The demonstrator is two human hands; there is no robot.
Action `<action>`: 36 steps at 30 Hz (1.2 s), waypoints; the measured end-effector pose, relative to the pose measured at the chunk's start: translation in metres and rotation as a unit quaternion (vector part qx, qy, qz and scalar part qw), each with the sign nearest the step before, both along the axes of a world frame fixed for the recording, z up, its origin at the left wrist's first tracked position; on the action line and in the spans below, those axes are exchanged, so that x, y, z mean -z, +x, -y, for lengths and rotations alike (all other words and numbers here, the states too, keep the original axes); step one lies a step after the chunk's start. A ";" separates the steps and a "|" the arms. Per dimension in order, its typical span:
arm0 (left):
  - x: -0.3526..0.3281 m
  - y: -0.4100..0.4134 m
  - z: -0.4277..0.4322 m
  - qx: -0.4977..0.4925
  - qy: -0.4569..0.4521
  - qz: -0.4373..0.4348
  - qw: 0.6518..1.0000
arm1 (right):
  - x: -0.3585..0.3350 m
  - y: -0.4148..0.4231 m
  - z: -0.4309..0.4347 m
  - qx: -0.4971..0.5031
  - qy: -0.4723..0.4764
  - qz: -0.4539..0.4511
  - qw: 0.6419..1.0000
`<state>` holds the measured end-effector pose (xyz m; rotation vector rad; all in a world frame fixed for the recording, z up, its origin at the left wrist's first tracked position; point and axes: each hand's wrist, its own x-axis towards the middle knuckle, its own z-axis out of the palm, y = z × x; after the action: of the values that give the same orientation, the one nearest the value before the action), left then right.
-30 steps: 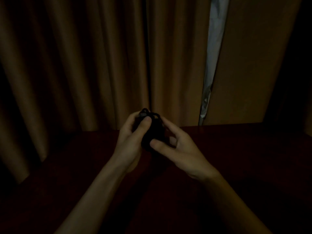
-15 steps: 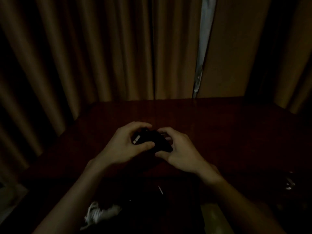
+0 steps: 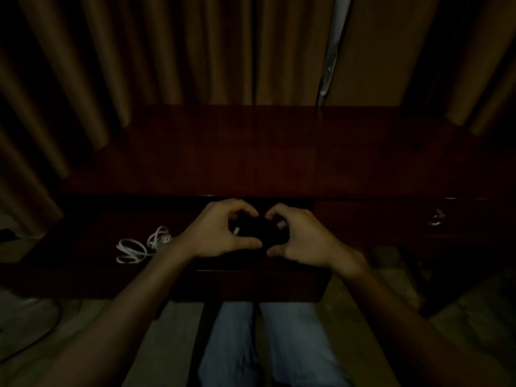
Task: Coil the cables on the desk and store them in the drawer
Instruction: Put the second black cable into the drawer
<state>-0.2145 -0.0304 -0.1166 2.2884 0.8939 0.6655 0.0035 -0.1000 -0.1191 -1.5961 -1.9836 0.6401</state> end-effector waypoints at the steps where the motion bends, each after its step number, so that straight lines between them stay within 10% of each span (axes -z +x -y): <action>1: 0.002 -0.001 0.003 -0.002 0.008 -0.002 1.000 | 0.001 -0.001 0.002 -0.001 -0.003 0.005 1.000; 15: 0.015 0.002 0.008 0.019 -0.006 -0.162 0.987 | 0.005 0.005 0.003 -0.002 -0.134 0.042 0.990; 24: -0.013 -0.016 0.022 0.054 -0.069 -0.154 0.984 | -0.021 0.010 0.021 -0.028 -0.027 0.039 0.998; 28: -0.013 -0.023 0.020 0.033 -0.013 -0.299 0.954 | -0.028 0.014 0.028 -0.053 -0.101 0.187 0.976; 36: -0.007 -0.021 0.000 -0.030 0.044 -0.319 0.946 | -0.019 0.024 0.013 0.023 -0.056 0.265 0.962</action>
<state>-0.2354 -0.0301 -0.1091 2.6091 1.2411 -0.0411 0.0280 -0.1132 -0.0999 -2.0393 -2.3015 0.3296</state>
